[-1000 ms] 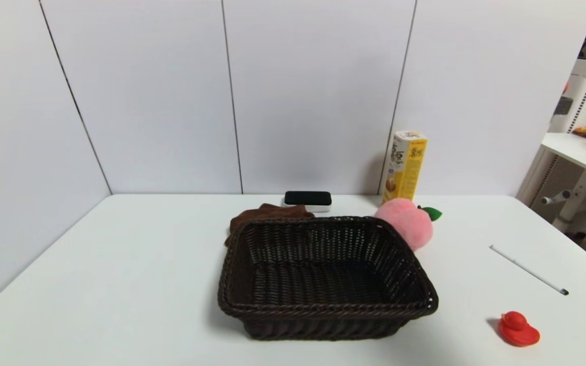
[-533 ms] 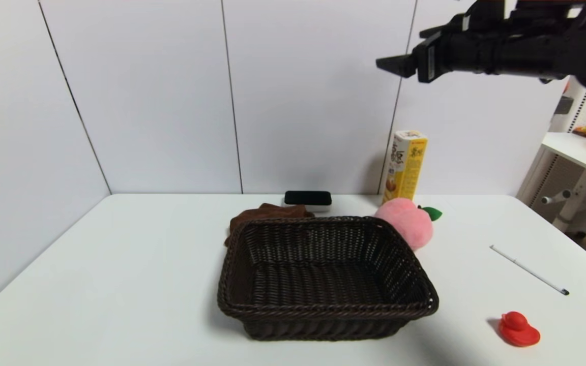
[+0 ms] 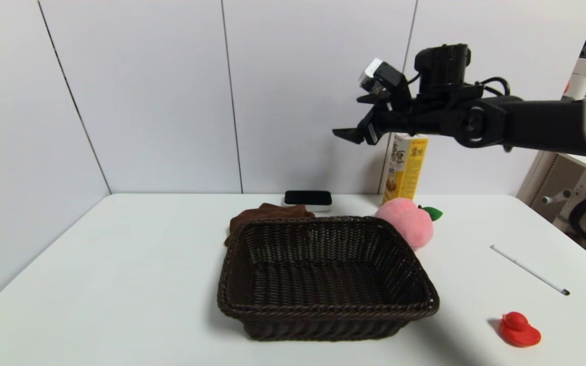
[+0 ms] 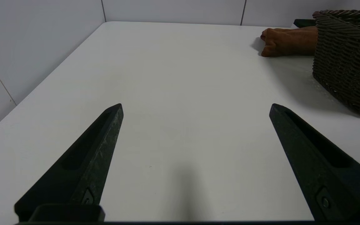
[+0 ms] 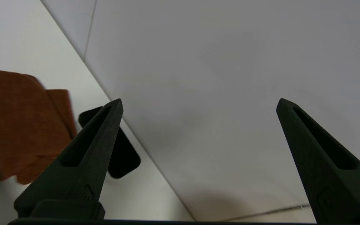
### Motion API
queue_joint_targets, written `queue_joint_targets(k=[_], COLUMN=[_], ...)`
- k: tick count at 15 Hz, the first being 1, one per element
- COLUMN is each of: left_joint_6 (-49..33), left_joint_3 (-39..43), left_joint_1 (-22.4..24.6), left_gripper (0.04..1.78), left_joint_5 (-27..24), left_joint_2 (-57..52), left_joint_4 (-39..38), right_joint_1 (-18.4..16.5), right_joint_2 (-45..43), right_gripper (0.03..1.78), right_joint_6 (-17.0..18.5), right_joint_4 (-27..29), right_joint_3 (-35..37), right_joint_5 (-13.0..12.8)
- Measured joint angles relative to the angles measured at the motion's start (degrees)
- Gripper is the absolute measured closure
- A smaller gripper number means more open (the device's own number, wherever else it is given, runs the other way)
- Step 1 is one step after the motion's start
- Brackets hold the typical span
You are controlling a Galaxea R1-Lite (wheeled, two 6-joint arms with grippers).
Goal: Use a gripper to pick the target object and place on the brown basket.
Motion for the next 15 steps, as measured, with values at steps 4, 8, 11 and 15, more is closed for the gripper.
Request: queue_joint_targets(k=[4, 8, 11, 15], left_joint_6=[0.0, 0.0, 0.0, 0.0], left_joint_3=[0.0, 0.0, 0.0, 0.0], left_joint_1=[0.0, 0.0, 0.0, 0.0], left_gripper=[0.13, 0.13, 0.13, 0.13], left_joint_5=[0.0, 0.0, 0.0, 0.0], left_joint_2=[0.0, 0.0, 0.0, 0.0], left_joint_4=[0.0, 0.0, 0.0, 0.0], right_joint_1=[1.1, 1.4, 1.4, 1.2], right_joint_2=[6.4, 9.5, 10.9, 12.3], right_gripper=[0.12, 0.12, 0.12, 0.12], right_joint_6=[-0.9, -0.4, -0.2, -0.2], right_joint_4=[-6.4, -5.6, -4.1, 0.0], right_joint_3=[-0.2, -0.2, -0.2, 0.0], right_joint_5=[0.4, 7.8, 14.4, 15.8])
